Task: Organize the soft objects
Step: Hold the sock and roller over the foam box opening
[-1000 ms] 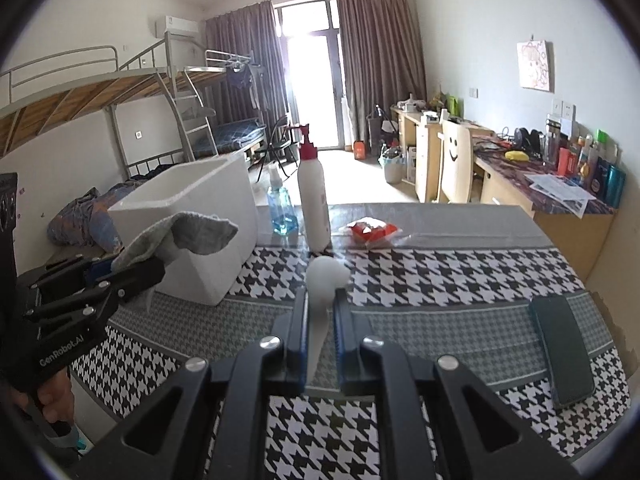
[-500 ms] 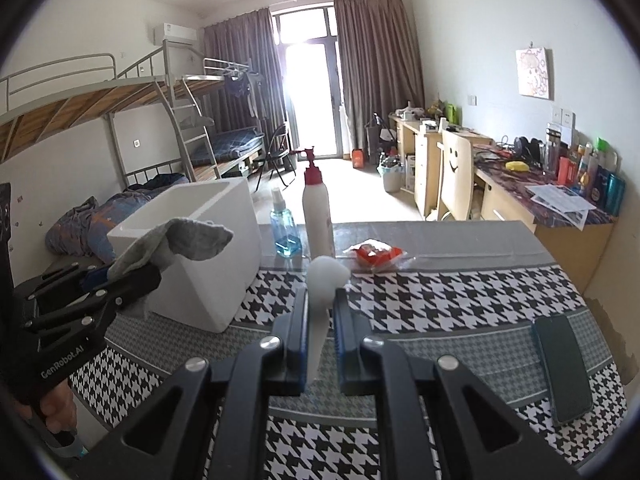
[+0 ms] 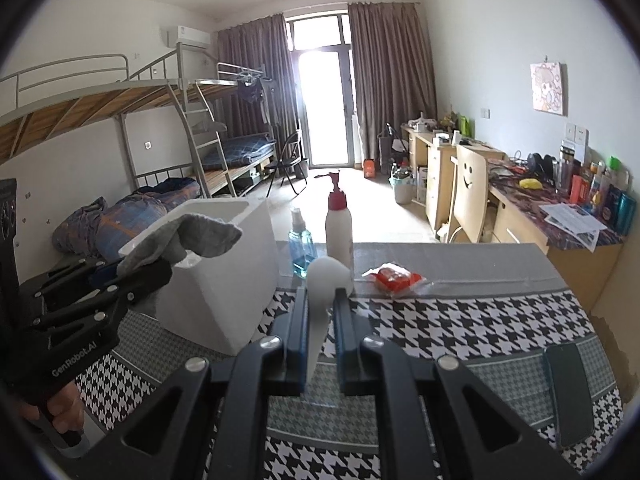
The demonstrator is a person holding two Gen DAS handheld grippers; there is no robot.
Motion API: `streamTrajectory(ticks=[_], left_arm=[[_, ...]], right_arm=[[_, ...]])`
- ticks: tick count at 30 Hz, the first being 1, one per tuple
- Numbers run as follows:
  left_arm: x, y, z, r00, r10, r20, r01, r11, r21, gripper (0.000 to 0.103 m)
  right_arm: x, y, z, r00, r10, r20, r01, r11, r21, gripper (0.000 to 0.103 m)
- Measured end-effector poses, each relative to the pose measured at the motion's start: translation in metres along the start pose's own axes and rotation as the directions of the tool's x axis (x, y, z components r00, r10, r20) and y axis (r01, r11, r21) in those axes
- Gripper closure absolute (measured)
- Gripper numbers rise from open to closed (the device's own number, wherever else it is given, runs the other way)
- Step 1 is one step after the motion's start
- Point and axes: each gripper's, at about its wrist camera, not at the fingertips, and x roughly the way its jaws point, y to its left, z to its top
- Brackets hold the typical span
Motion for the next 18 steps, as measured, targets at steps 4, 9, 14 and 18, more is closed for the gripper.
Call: streamTrajectory(ticks=[4,9,14,18], left_arm=[[0.000,0.003,0.007,1.000,0.007,0.010,-0.007,1.000,-0.002,0.079],[0.000,0.007,0.014,0.999,0.029,0.024,-0.029,1.000,-0.004,0.079],[0.004,0.013,0.017,0.999,0.048,0.020,-0.048,0.999,-0.018,0.079],[0.007,0.015,0.019,0.998,0.056,0.017,-0.055,0.998,-0.031,0.079]], right_arm=[[0.003,0.004,0.008,1.000,0.003,0.005,-0.003,1.000,-0.007,0.089],[0.005,0.007,0.017,1.000,0.015,0.012,-0.014,1.000,-0.021,0.089],[0.007,0.012,0.022,0.999,0.036,0.016,-0.035,0.999,-0.023,0.089],[0.011,0.016,0.026,0.999,0.050,0.022,-0.049,0.998,-0.028,0.089]])
